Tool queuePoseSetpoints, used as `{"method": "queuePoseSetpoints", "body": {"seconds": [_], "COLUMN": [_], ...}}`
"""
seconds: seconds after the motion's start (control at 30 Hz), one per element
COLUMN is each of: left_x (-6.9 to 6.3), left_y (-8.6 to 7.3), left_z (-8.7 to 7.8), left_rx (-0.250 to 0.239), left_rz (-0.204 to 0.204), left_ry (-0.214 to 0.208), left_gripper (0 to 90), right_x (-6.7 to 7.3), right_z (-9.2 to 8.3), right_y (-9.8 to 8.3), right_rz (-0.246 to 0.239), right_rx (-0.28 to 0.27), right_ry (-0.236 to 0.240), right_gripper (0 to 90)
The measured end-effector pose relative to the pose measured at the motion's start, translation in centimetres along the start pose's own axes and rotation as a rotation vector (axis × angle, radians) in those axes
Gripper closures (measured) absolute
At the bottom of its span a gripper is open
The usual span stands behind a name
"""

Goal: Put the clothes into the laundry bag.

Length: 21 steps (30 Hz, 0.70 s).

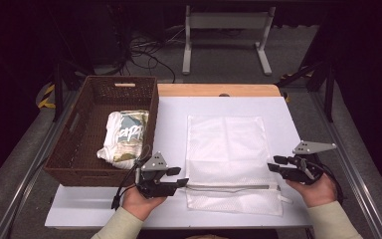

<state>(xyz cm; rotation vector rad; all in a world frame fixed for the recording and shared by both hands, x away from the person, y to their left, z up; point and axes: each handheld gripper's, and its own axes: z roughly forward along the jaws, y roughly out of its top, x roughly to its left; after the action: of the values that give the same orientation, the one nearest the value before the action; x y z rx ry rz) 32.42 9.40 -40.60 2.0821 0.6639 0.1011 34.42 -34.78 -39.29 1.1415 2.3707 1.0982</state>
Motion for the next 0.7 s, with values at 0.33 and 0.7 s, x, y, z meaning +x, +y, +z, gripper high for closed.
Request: {"method": "queuePoseSetpoints", "body": {"seconds": [0.33, 0.7], "left_x": [-0.3, -0.3], "left_y": [-0.6, -1.3], "left_z": [-0.1, -0.1], "left_rx": [-0.007, 0.000], "left_rz": [0.018, 0.014], "left_ry": [0.012, 0.021], "left_gripper": [52.5, 52.9], "right_x": [-3.1, -6.6], "right_z": [4.1, 8.1], "right_y": [3.6, 3.9], "right_rz": [-0.002, 0.108], "right_rx": [0.050, 0.135], "right_ry": [-0.096, -0.166], "right_gripper": [56.7, 58.9]}}
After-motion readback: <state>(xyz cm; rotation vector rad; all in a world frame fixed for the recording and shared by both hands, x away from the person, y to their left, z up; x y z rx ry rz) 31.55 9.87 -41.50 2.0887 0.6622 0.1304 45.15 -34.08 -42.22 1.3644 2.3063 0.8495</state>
